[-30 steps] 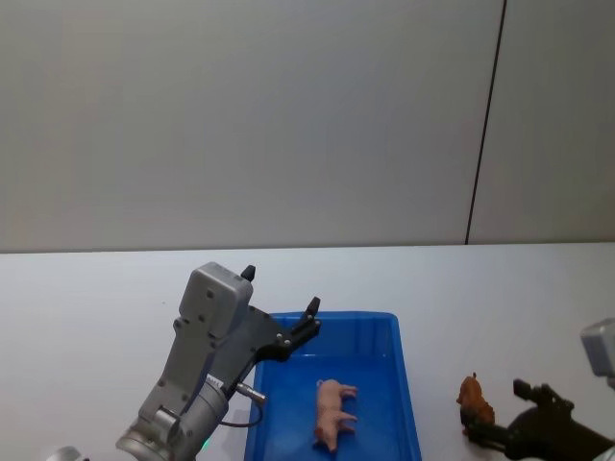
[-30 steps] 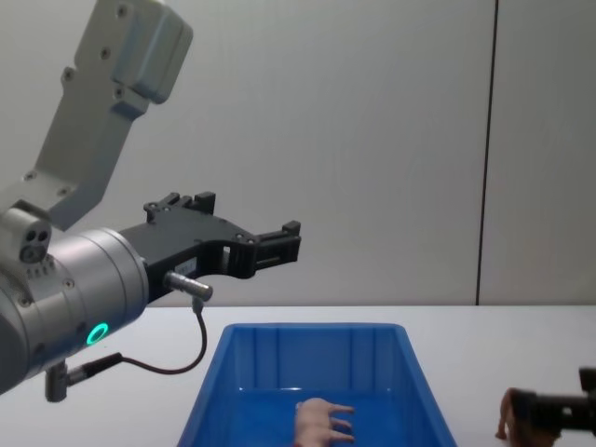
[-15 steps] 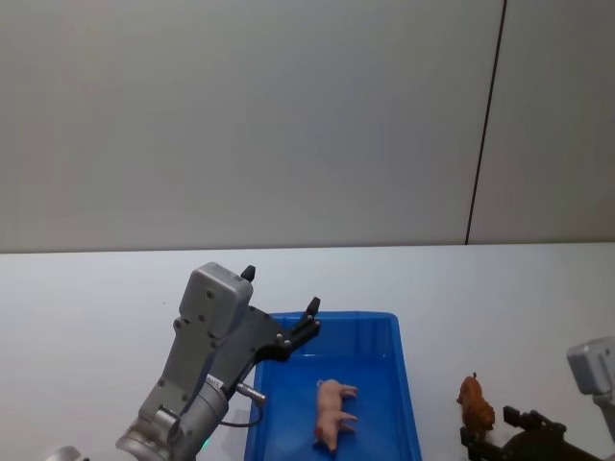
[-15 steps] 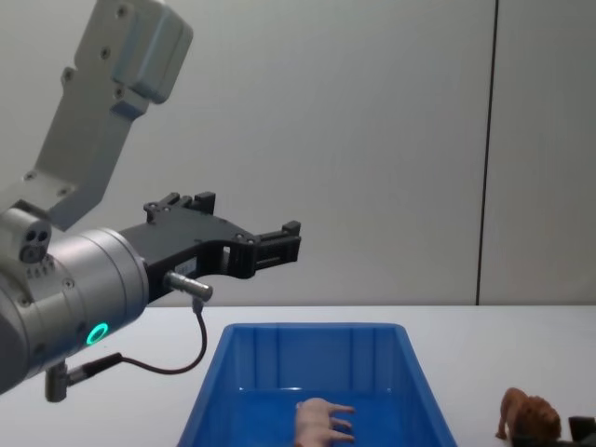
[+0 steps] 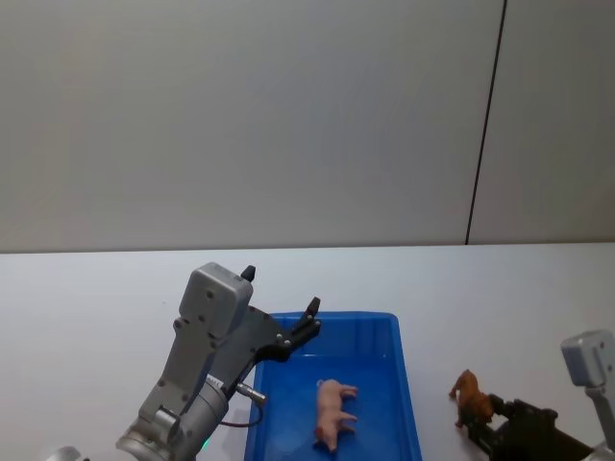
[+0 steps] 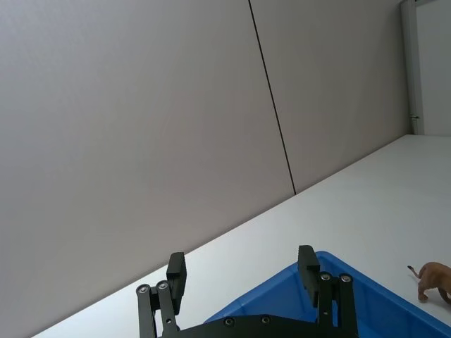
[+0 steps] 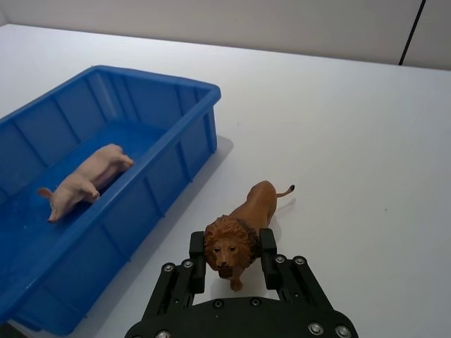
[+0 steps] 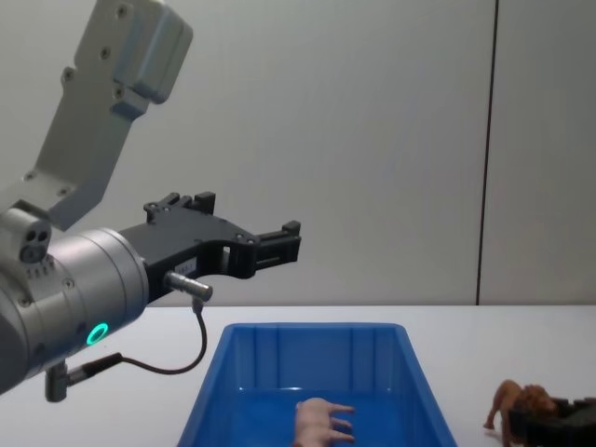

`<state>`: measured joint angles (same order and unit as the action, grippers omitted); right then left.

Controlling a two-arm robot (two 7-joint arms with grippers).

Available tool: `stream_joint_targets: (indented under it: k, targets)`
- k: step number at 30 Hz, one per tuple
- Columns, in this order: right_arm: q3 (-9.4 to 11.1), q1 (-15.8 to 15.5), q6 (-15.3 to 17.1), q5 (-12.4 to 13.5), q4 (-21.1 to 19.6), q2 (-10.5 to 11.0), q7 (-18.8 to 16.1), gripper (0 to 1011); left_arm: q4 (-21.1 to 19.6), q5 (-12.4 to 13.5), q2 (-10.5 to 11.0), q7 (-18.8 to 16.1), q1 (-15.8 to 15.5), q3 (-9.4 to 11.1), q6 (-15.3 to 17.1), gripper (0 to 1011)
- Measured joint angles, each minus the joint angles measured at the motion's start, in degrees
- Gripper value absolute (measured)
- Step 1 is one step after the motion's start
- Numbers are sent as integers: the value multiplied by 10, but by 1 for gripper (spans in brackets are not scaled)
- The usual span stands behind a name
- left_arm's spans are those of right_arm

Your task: Pick up the two dolls from the table and place them into the box.

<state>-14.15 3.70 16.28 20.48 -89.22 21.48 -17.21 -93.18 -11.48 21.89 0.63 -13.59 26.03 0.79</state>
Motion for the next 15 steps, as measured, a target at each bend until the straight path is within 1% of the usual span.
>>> stream_joint_targets:
  k: [7,11,15]
  targets:
    - [-2,5,-18,-8,-1,-4,2,434,0,0,0,0,0,0,0,1001]
    - [-3,7,-31,-14,-10,-5,1,434,0,0,0,0,0,0,0,1001]
    - [-4,11,-42,-20,-26,-6,-8,434,0,0,0,0,0,0,0,1001]
